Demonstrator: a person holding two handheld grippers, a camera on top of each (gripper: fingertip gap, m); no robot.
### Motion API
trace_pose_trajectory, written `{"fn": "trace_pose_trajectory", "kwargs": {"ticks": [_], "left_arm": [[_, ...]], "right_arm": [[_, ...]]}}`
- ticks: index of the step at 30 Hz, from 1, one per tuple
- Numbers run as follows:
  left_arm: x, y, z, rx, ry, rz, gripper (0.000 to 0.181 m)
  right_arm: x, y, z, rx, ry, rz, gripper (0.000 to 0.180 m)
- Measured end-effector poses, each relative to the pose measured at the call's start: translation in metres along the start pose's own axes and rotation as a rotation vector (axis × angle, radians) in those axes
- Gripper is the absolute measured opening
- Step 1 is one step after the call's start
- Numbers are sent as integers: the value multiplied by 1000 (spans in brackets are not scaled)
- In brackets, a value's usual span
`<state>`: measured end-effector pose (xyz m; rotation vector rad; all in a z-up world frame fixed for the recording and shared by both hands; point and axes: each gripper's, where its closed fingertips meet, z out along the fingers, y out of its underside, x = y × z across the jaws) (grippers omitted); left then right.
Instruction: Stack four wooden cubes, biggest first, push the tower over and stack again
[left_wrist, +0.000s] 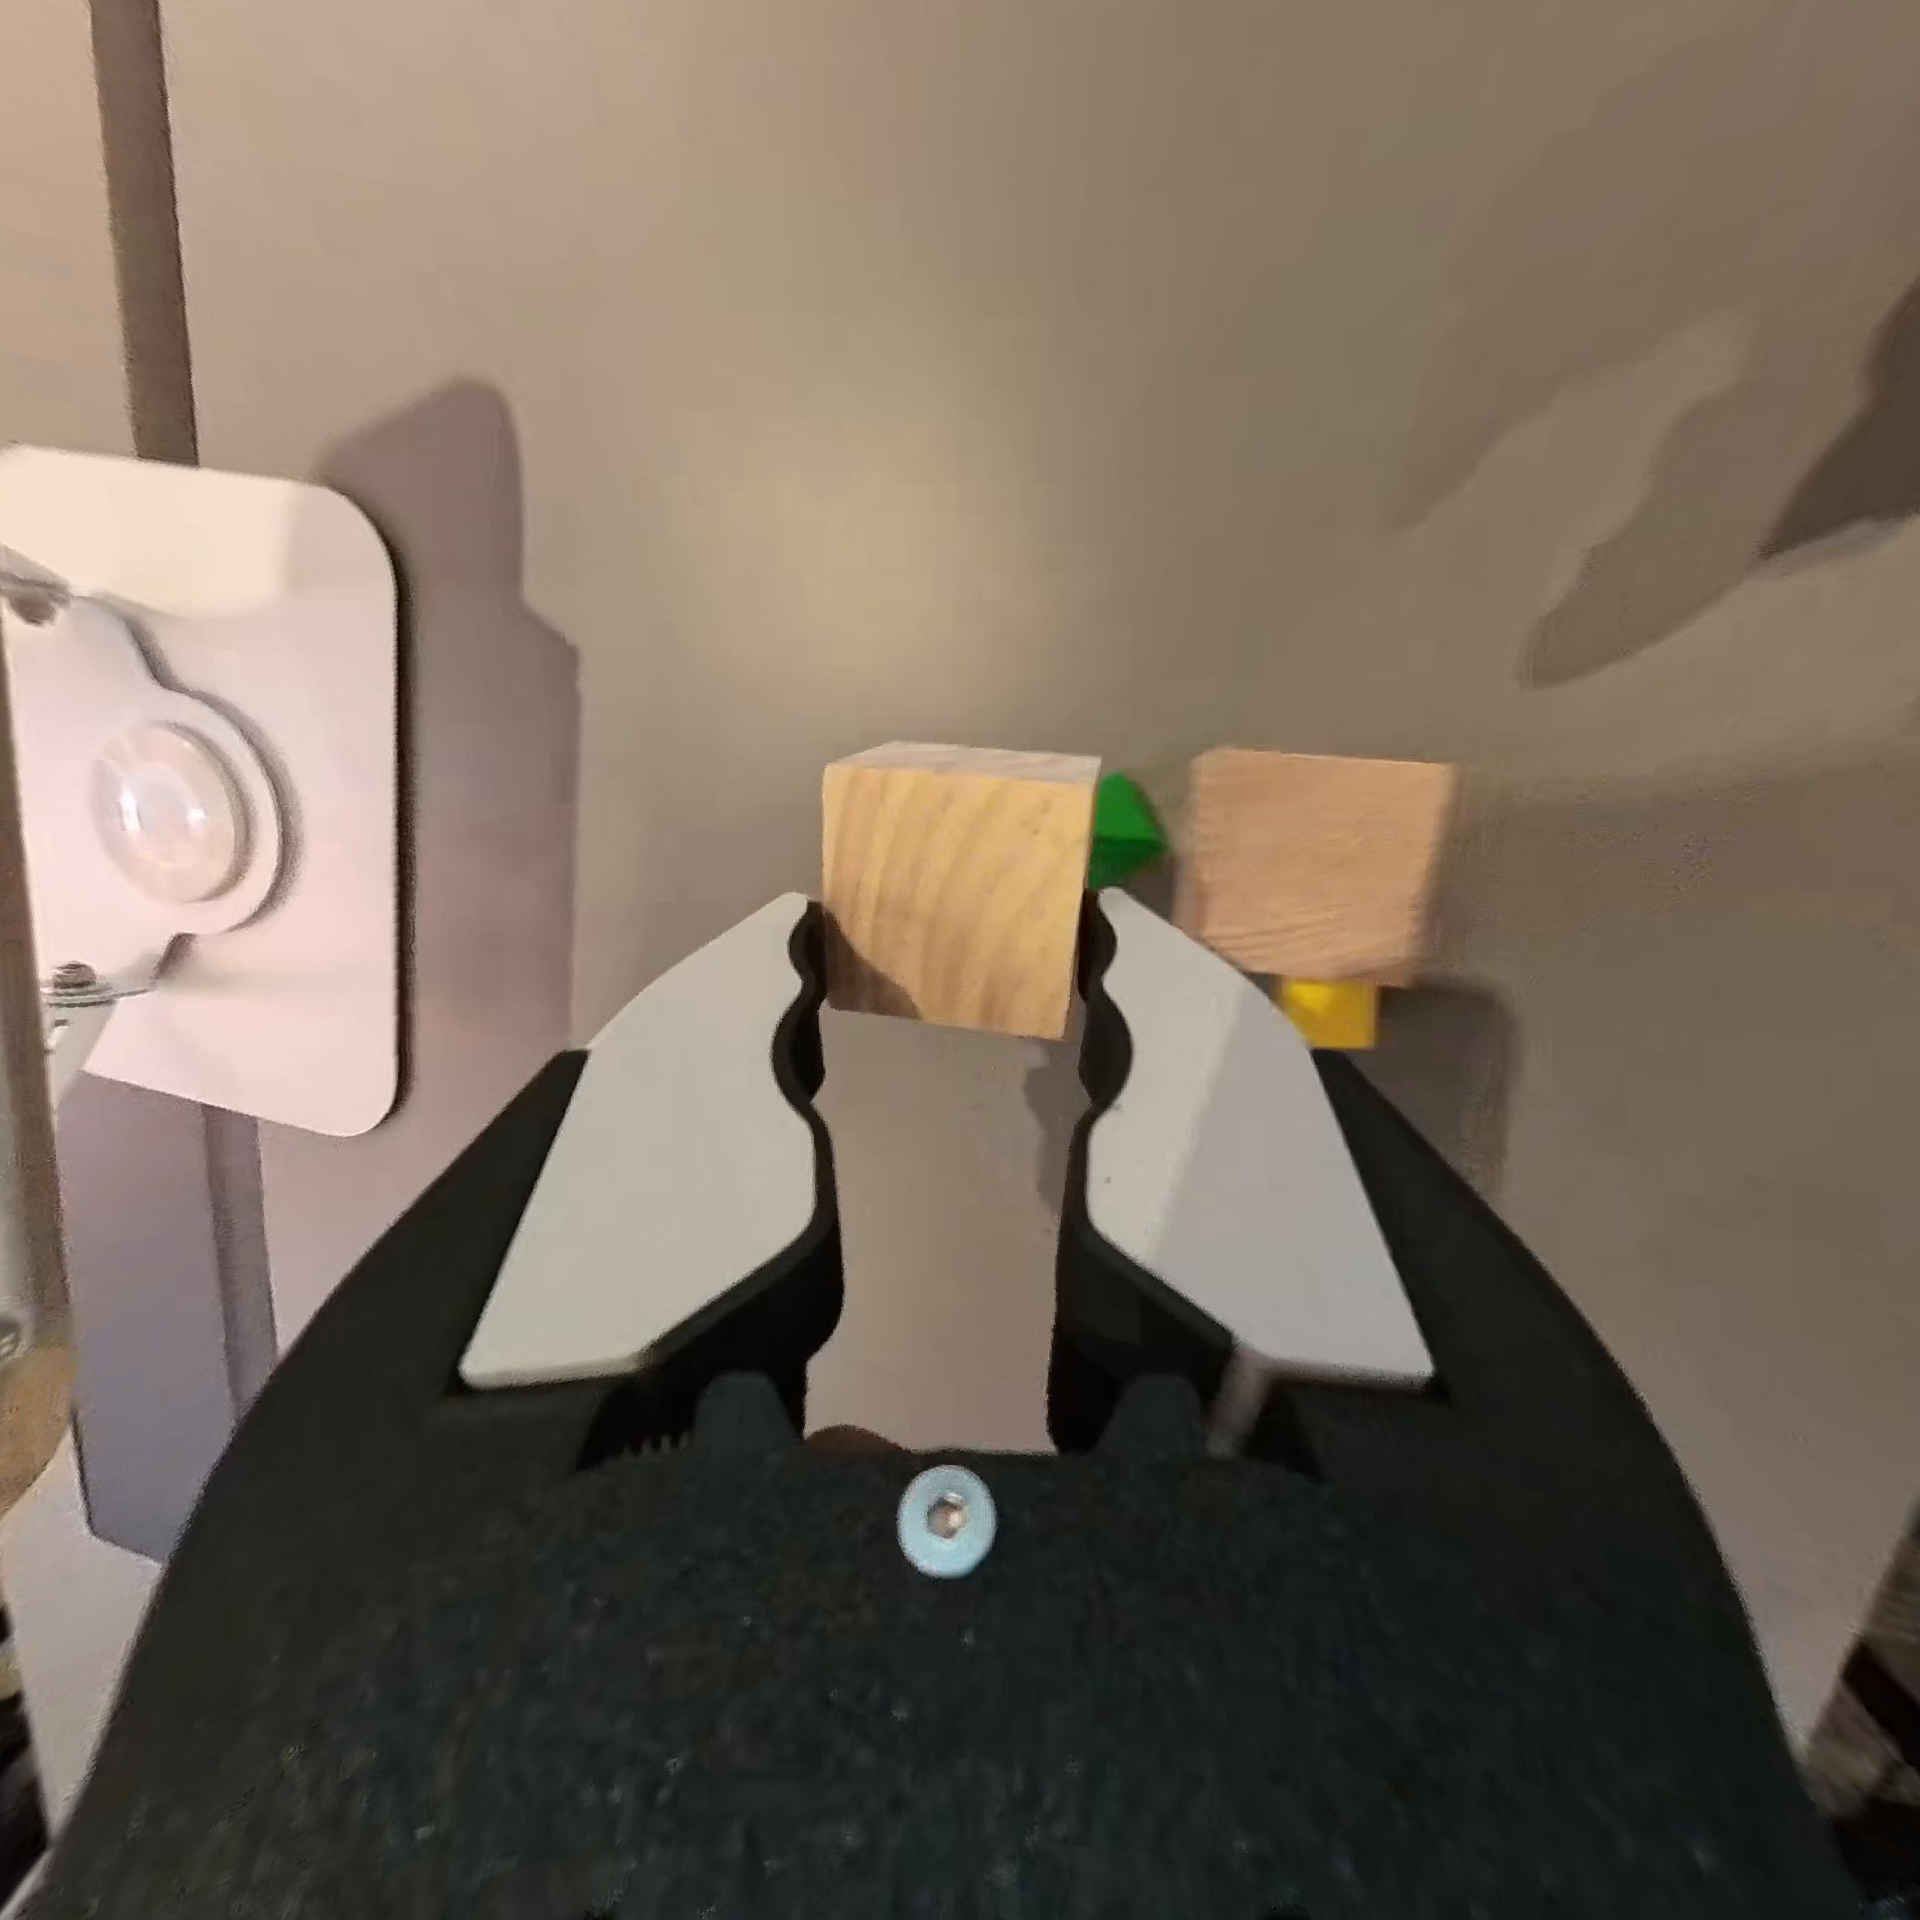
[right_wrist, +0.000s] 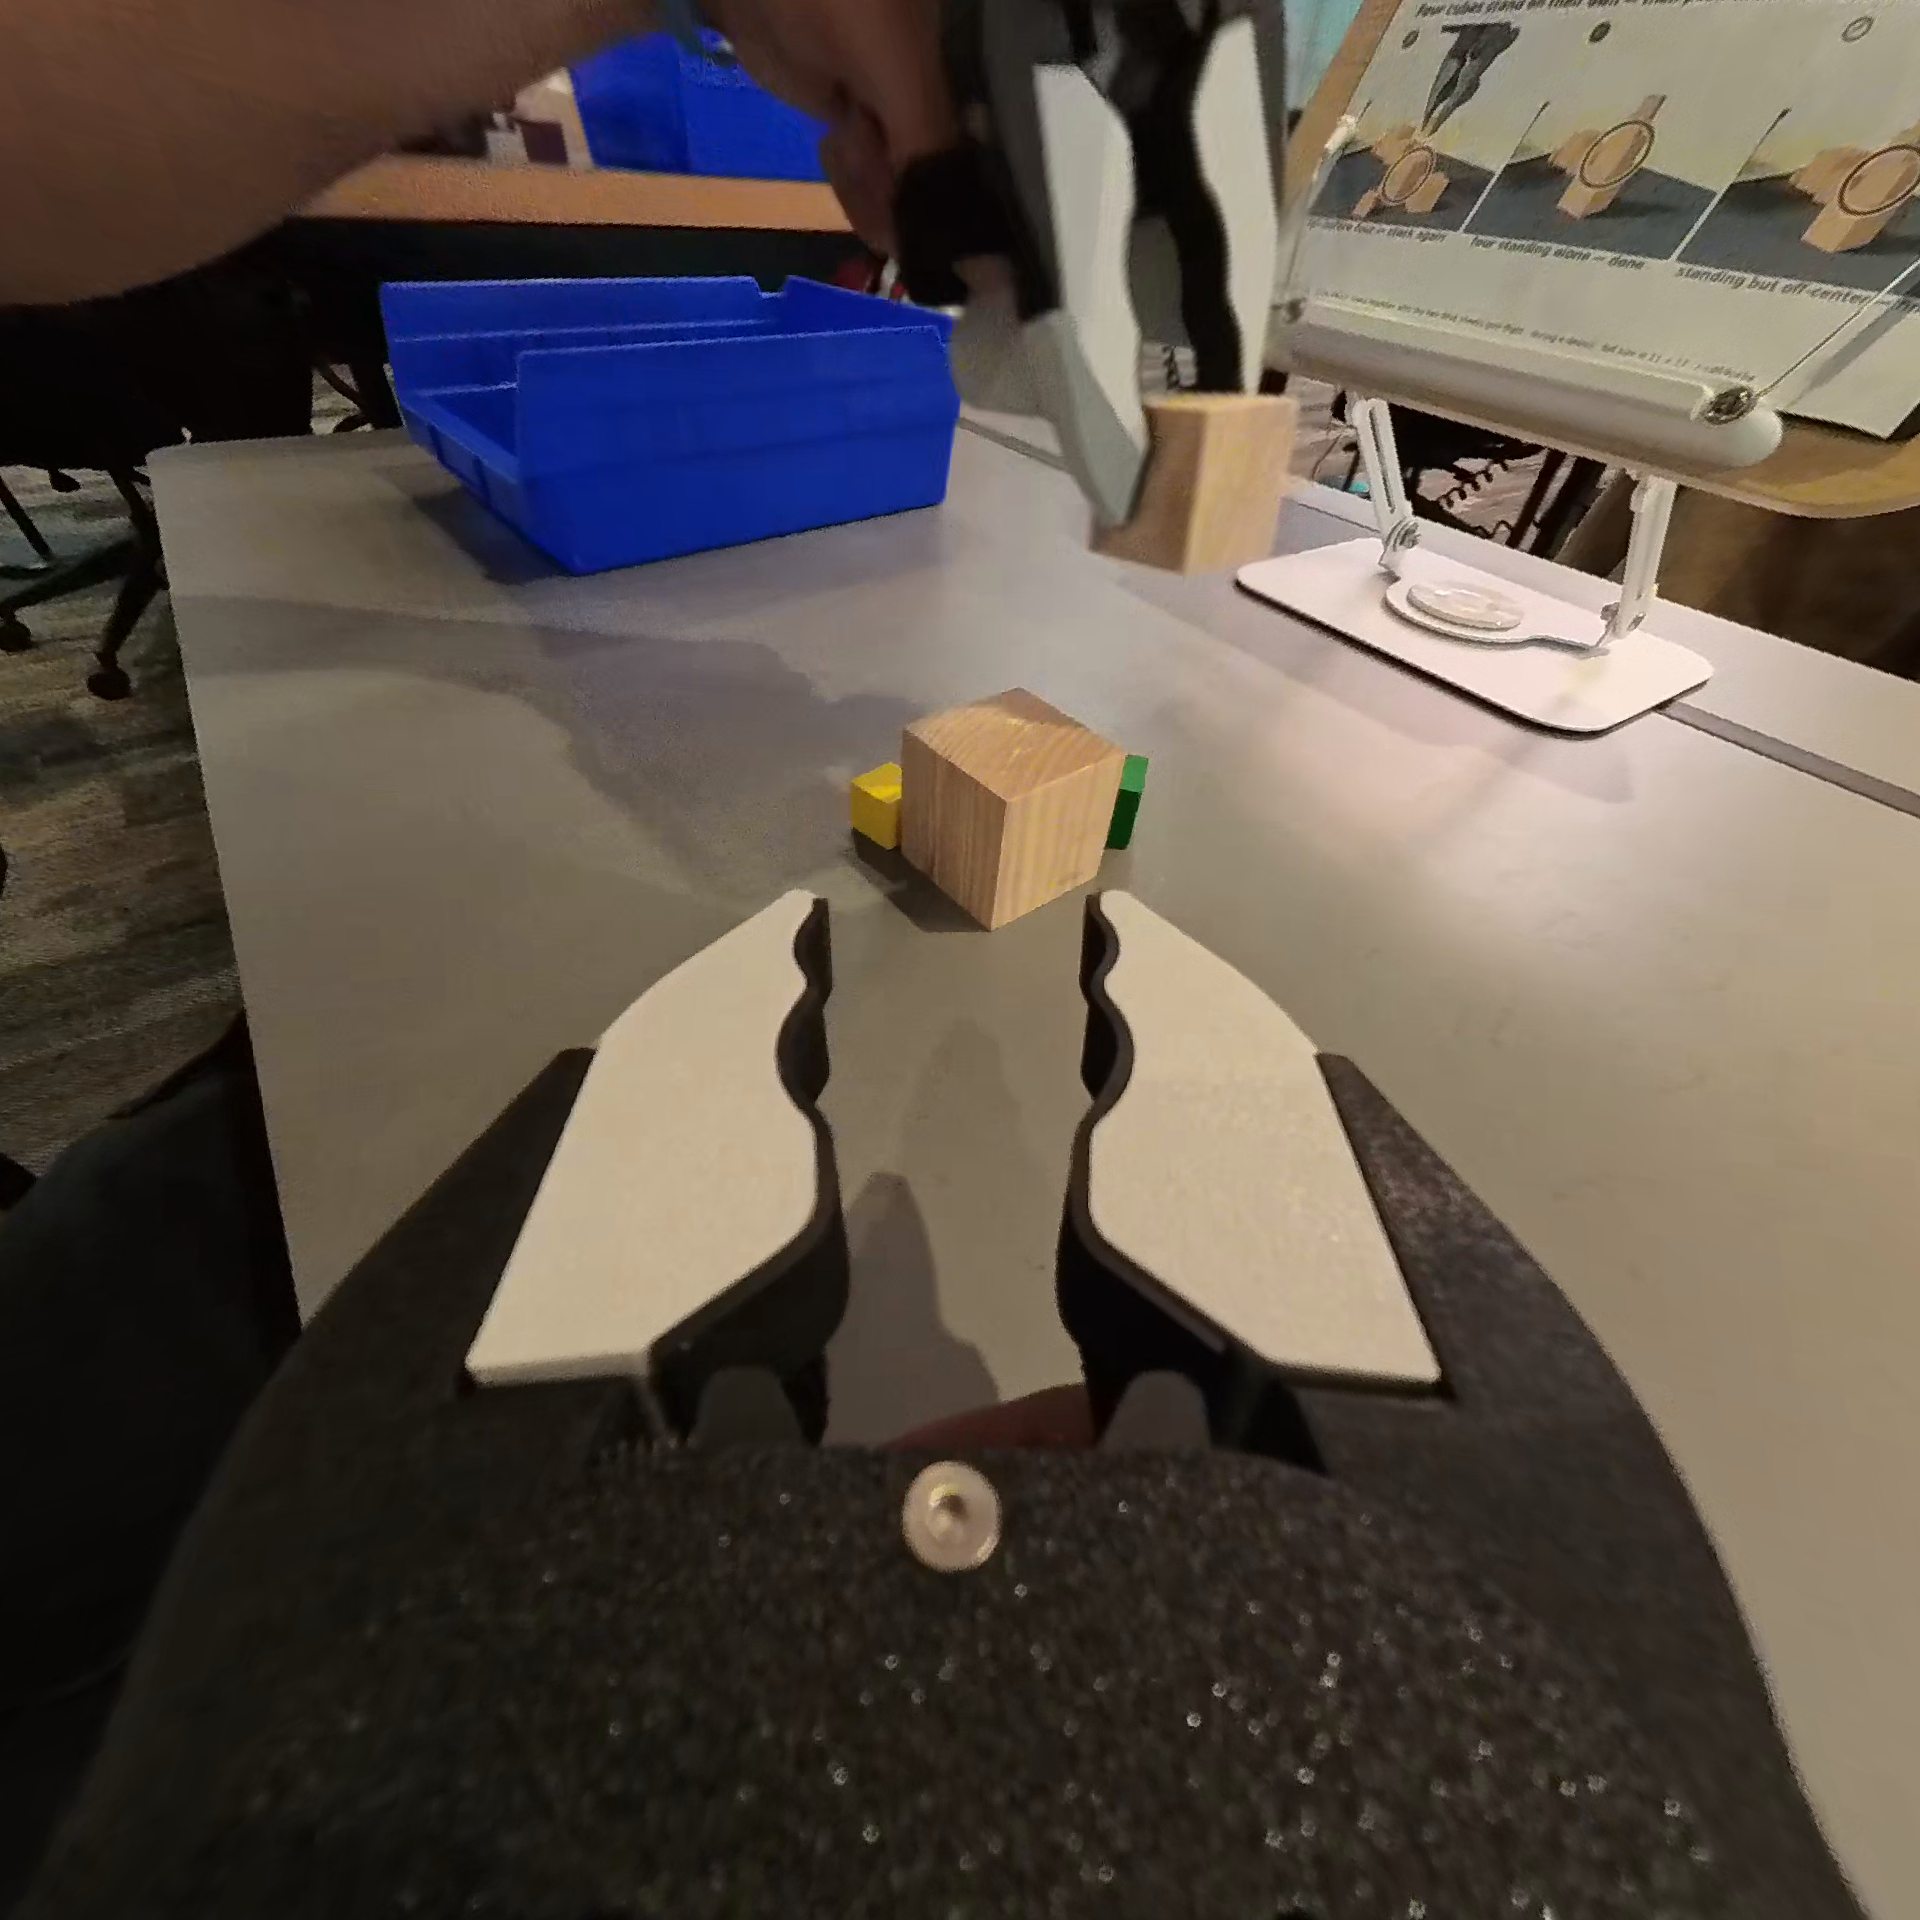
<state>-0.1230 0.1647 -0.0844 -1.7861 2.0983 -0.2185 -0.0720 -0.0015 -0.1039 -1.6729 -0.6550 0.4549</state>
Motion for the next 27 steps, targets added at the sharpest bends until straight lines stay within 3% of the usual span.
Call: {"fn": "trace_pose_trajectory", "kwargs": {"ticks": [5, 9, 24, 27], "left_arm": [[46, -1, -10, -76, -28, 99, 46], [64, -1, 3, -112, -1, 62, 46], [69, 15, 26, -146, 30, 55, 46], [68, 16, 23, -129, 31, 45, 66]], "right_arm": [[0, 0, 0, -1, -3, 2, 45], [0, 0, 0, 0, 0, 2, 44], [0, -1, -1, 9, 1, 3, 43], [2, -2, -1, 12, 6, 19, 43]]}}
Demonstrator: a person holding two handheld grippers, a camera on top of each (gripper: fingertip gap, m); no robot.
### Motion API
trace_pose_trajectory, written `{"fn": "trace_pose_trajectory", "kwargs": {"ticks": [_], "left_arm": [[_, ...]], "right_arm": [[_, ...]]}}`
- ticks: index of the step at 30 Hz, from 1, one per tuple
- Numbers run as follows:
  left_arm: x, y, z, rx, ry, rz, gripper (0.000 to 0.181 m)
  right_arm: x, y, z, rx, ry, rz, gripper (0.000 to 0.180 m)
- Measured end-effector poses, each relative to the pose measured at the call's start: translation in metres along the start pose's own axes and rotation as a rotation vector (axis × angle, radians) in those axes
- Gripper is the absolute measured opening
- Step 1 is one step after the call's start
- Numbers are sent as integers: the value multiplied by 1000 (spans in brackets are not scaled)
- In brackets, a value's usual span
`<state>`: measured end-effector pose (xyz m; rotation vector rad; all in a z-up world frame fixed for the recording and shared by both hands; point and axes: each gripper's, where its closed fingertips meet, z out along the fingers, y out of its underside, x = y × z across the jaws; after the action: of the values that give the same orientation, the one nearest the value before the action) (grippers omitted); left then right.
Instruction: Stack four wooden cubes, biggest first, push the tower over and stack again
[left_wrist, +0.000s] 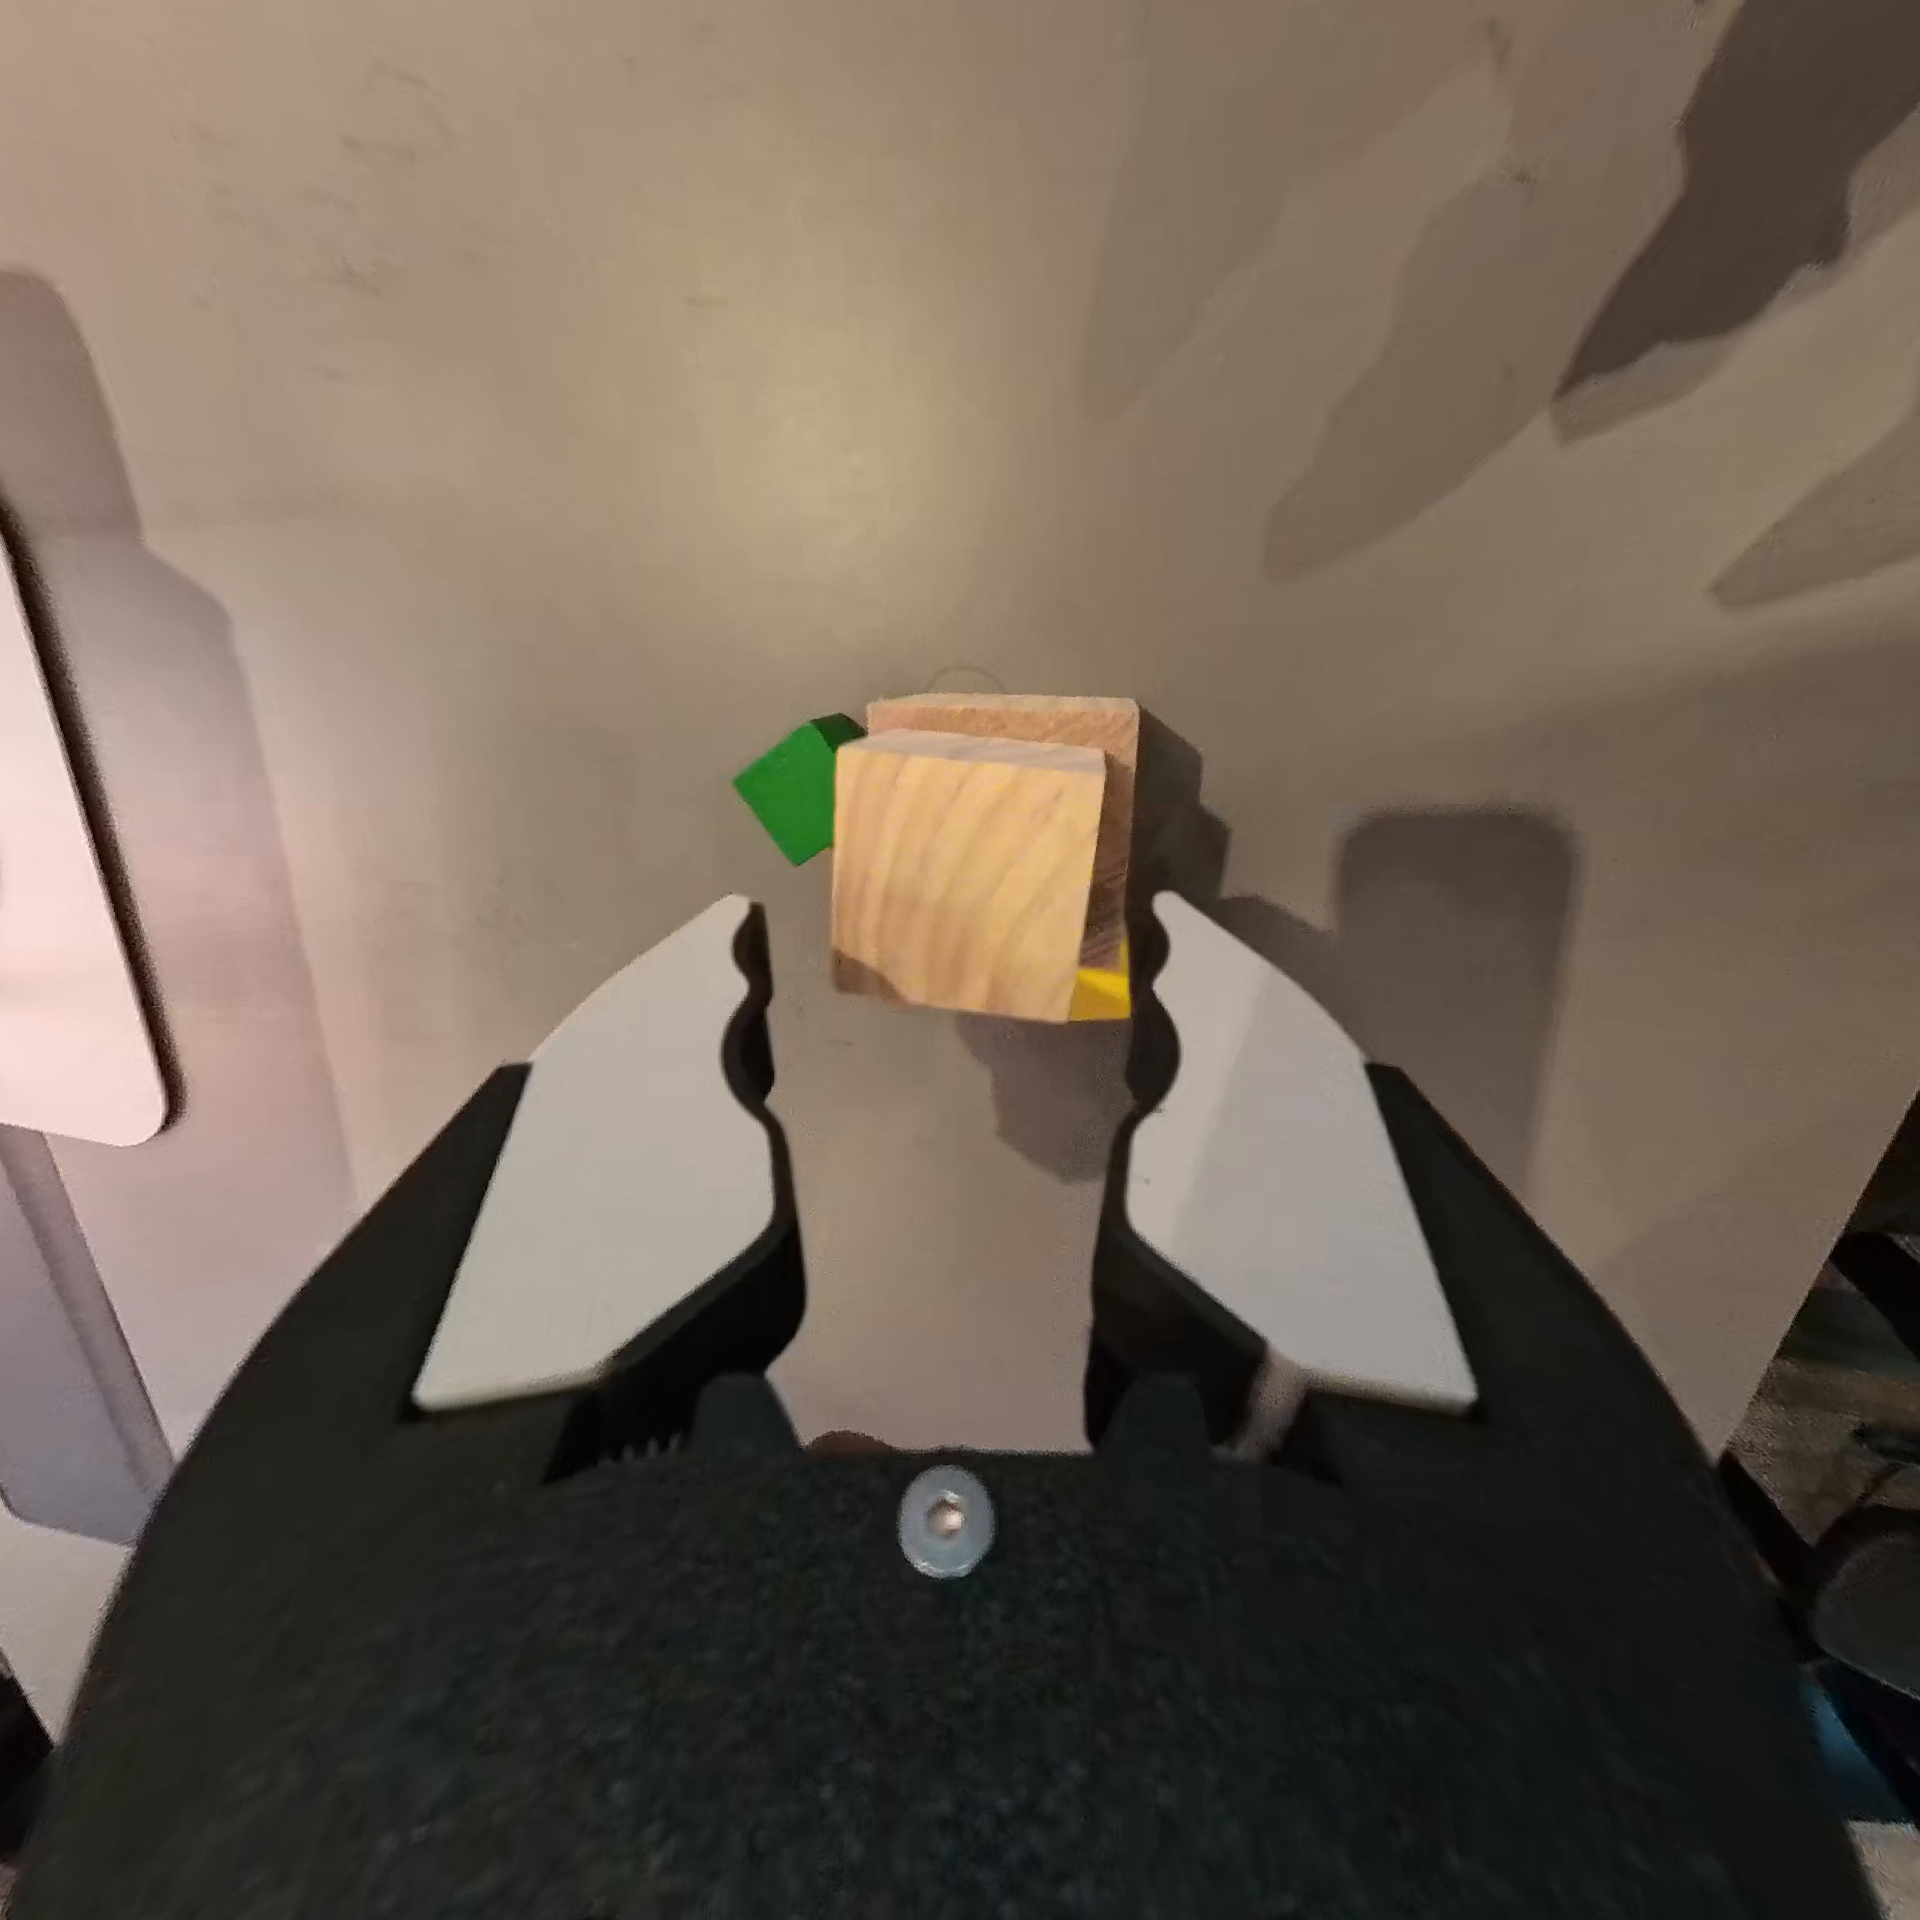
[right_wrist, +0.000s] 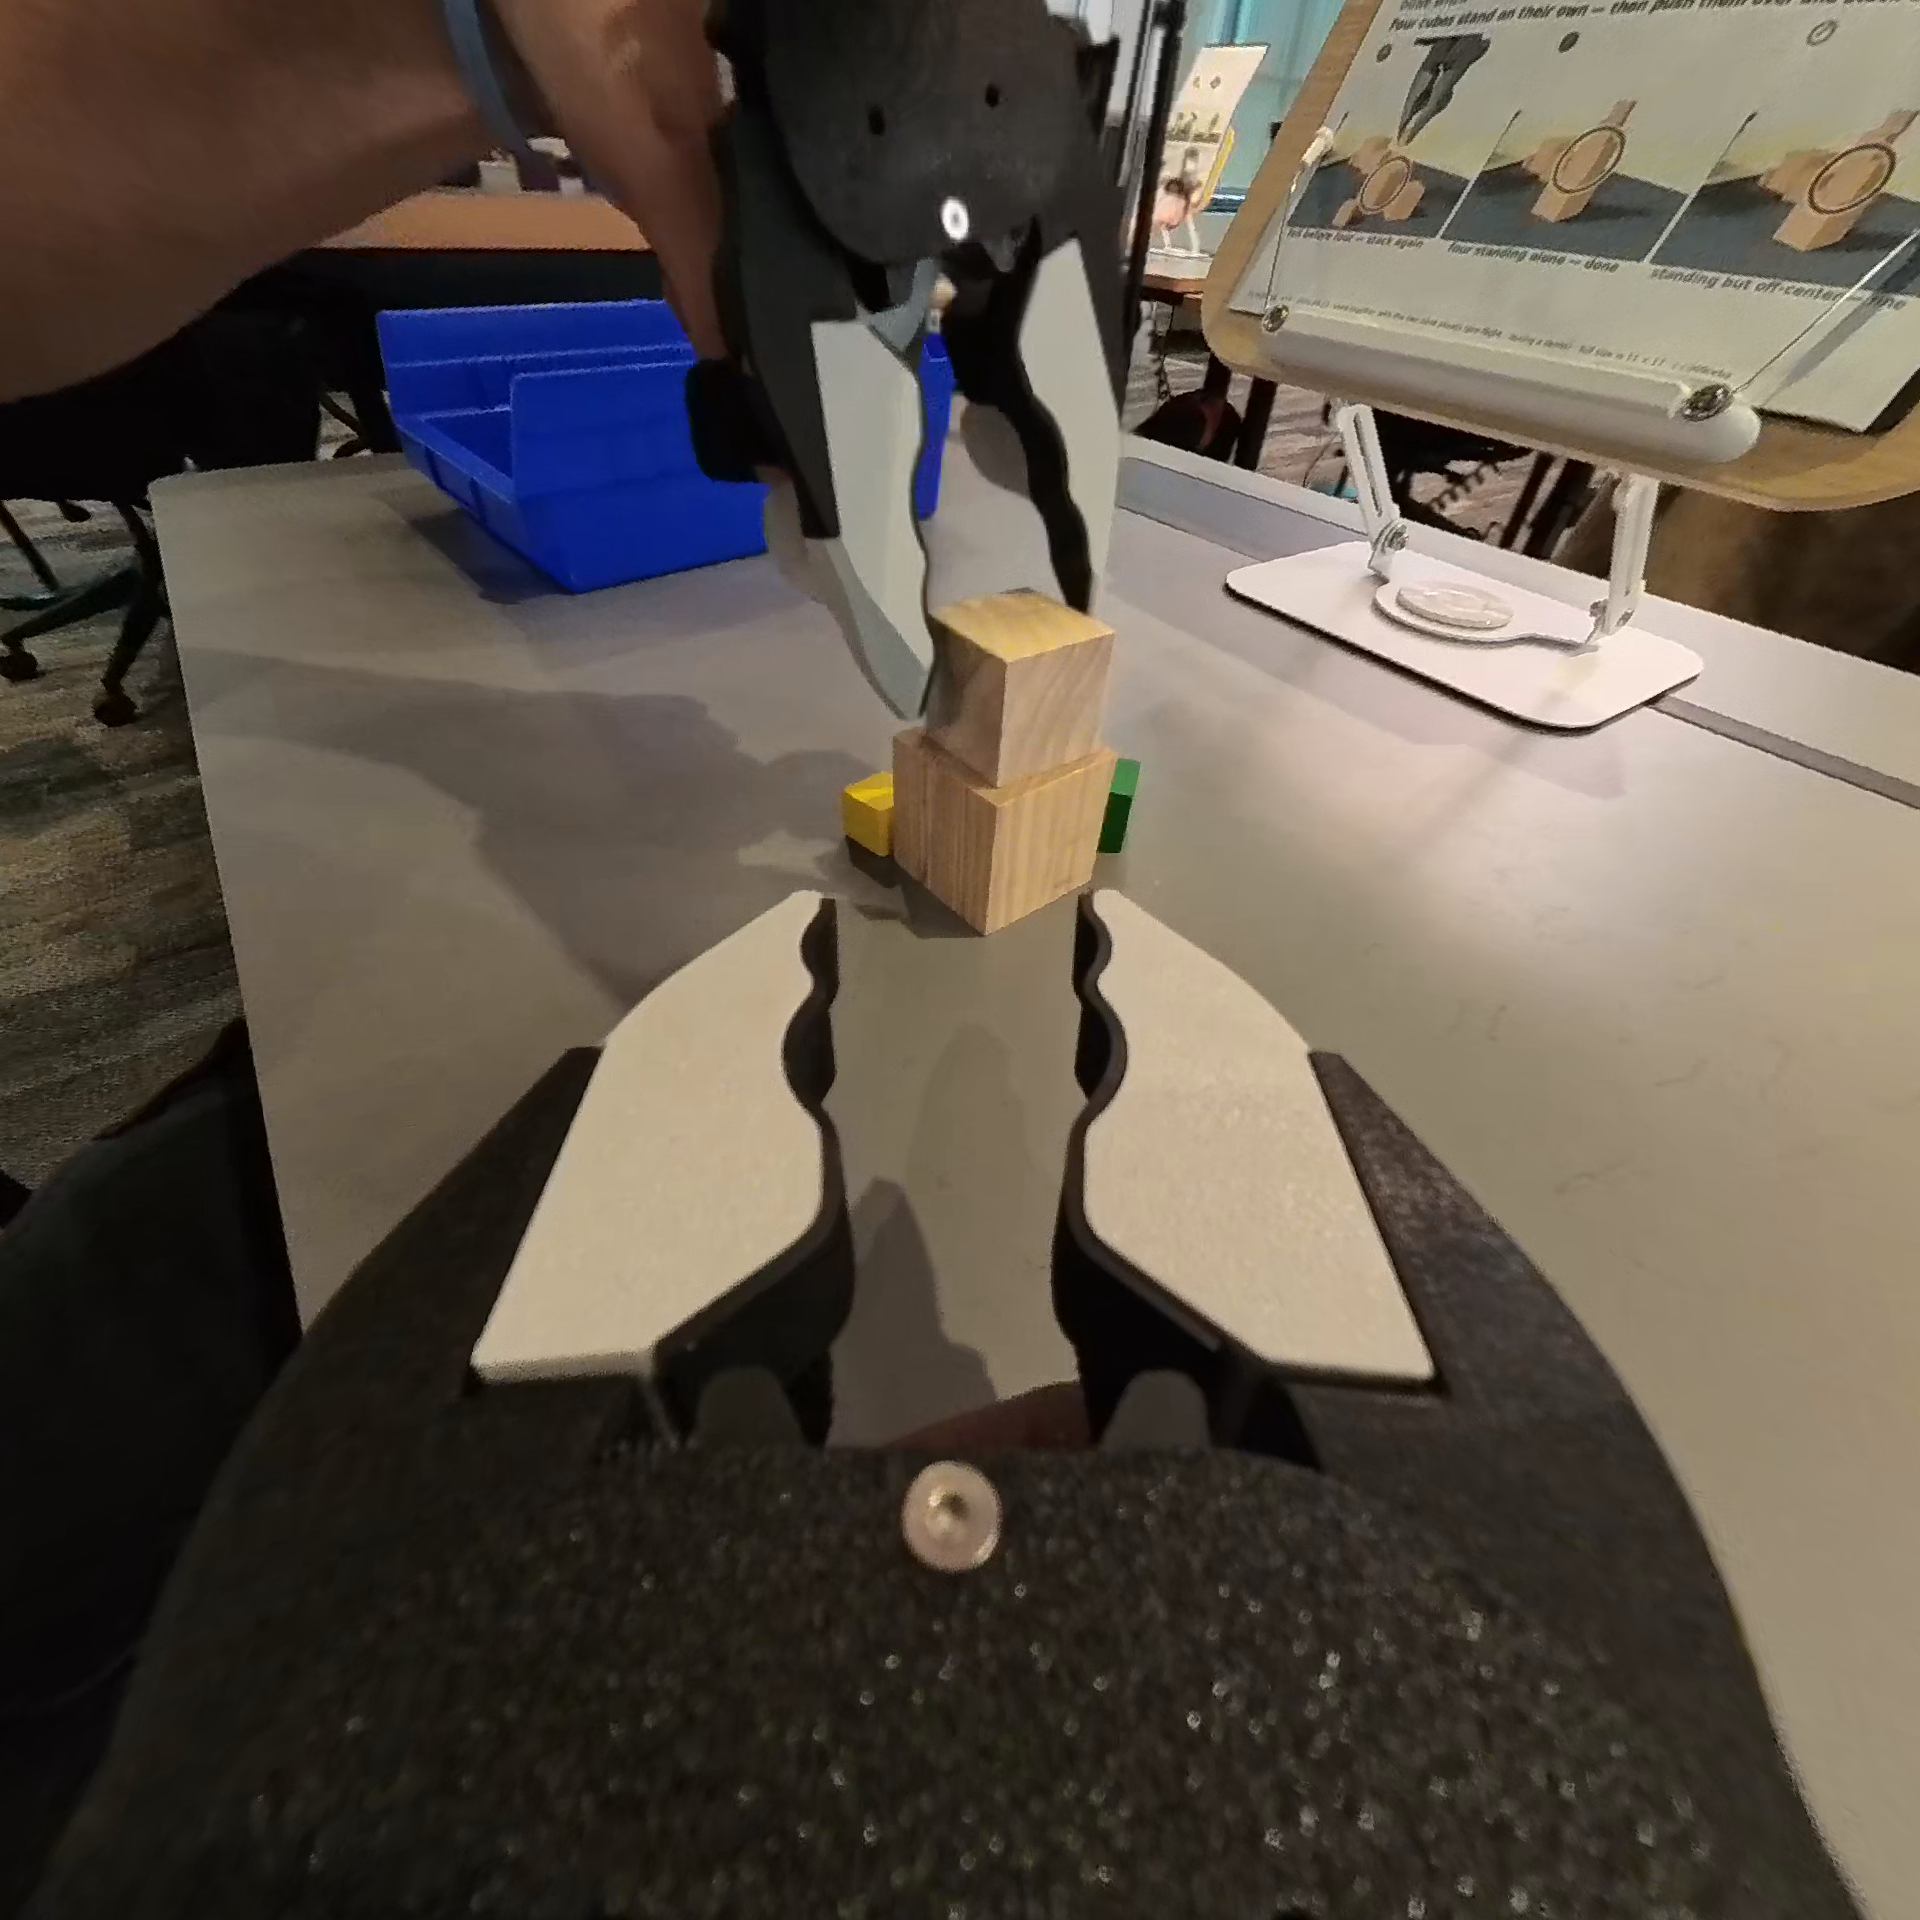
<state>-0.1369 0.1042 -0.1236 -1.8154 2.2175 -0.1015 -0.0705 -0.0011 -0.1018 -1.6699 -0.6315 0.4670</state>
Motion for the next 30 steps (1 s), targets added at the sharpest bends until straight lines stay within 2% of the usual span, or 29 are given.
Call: {"fn": "trace_pose_trajectory", "kwargs": {"ticks": [2, 4, 6, 8, 11, 15, 17, 20, 26, 30], "left_arm": [[-1, 0, -8, 34, -11, -16, 76], [0, 1, -26, 116, -30, -51, 77], [-1, 1, -48, 267, -81, -131, 78], [-4, 10, -61, 407, -177, -254, 76], [8, 39, -55, 538, -275, -445, 72], [53, 62, -25, 671, -185, -615, 68], [67, 69, -16, 714, -161, -678, 67], [75, 76, -12, 765, -142, -745, 66], [78, 76, -15, 845, -83, -778, 66], [82, 74, -15, 864, -5, -780, 68]], "right_arm": [[9, 1, 5, -34, -11, -7, 43], [38, -1, 16, -139, 5, -32, 43], [57, -12, 31, -246, -91, -62, 43], [82, -26, 53, -303, -162, -241, 42], [104, -19, 89, -473, -351, -455, 44], [123, 2, 121, -707, -505, -772, 46], [116, 10, 127, -786, -598, -894, 44], [96, 17, 131, -820, -735, -993, 43], [80, 28, 148, -768, -862, -1097, 41], [70, 32, 153, -748, -948, -1073, 40]]}}
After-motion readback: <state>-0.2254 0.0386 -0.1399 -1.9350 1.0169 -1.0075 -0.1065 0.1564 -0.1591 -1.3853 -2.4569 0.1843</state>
